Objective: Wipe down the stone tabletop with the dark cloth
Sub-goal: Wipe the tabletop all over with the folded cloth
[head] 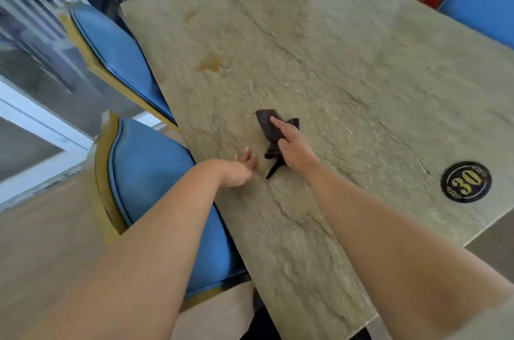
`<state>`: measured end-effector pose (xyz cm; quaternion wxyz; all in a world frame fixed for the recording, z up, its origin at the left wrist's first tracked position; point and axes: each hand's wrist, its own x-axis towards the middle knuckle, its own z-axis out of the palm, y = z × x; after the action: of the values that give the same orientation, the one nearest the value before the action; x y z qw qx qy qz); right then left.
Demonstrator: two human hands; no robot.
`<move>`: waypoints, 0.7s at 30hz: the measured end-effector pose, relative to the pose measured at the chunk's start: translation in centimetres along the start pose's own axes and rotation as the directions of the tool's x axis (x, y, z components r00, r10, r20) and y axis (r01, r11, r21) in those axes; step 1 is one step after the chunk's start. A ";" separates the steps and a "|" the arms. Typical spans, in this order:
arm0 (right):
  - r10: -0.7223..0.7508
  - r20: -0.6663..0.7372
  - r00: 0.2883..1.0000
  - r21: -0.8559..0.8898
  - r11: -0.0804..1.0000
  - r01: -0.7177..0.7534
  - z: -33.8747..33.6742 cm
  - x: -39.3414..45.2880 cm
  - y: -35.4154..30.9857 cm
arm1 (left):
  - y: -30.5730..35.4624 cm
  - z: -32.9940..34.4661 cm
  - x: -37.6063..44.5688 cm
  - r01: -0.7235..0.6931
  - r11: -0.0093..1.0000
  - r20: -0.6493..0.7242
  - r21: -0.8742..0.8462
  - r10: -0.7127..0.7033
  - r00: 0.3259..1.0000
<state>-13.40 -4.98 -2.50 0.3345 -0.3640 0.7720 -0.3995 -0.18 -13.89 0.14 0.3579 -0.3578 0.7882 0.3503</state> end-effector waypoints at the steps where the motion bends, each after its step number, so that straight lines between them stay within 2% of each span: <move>1: 0.019 -0.055 0.998 -0.002 1.000 -0.019 -0.8 -0.6 0.5 | -0.3 0.2 -0.2 -0.016 0.999 0.002 0.041 0.016 1.000; 6: 0.180 -0.320 0.930 -0.113 0.967 -0.227 -3.0 -7.8 4.6 | -0.5 2.3 -0.7 -0.045 0.967 -0.046 0.250 0.058 0.997; 8: 0.170 -0.416 0.893 -0.206 0.939 -0.275 -2.1 -9.8 5.1 | -0.4 2.3 -0.9 -0.039 0.956 -0.044 0.290 0.054 0.998; 10: 0.149 -0.443 0.884 -0.306 0.902 -0.306 0.0 -11.2 4.9 | -0.4 2.2 -1.1 -0.045 0.951 -0.039 0.307 0.060 0.997; 12: 0.092 -0.357 0.929 -0.417 0.875 -0.247 3.0 -13.0 4.1 | -0.5 2.3 -1.3 -0.055 0.950 -0.057 0.307 0.076 0.995; 14: -0.029 -0.173 0.985 -0.513 0.856 -0.065 6.1 -15.8 3.1 | -0.6 2.5 -1.4 -0.063 0.951 -0.088 0.303 0.094 0.992; 16: -0.165 0.011 0.986 -0.549 0.824 0.144 7.9 -19.3 3.3 | -0.6 2.6 -1.4 -0.061 0.943 -0.108 0.326 0.101 0.989; 18: -0.222 0.103 0.969 -0.566 0.788 0.241 7.6 -22.6 4.8 | -0.6 2.4 -1.4 -0.044 0.933 -0.098 0.356 0.084 0.992; 19: -0.212 0.090 0.973 -0.580 0.783 0.224 6.7 -23.9 5.8 | -0.5 2.3 -1.4 -0.039 0.929 -0.089 0.368 0.077 0.993; 21: -0.111 -0.101 0.989 -0.593 0.805 0.030 4.5 -25.4 7.6 | -0.5 2.1 -1.3 -0.033 0.921 -0.087 0.389 0.072 0.994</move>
<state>0.98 17.53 -5.41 0.1388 -0.4514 0.8639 -0.1752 1.52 -12.03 -0.01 0.3721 -0.2759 0.8679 0.1791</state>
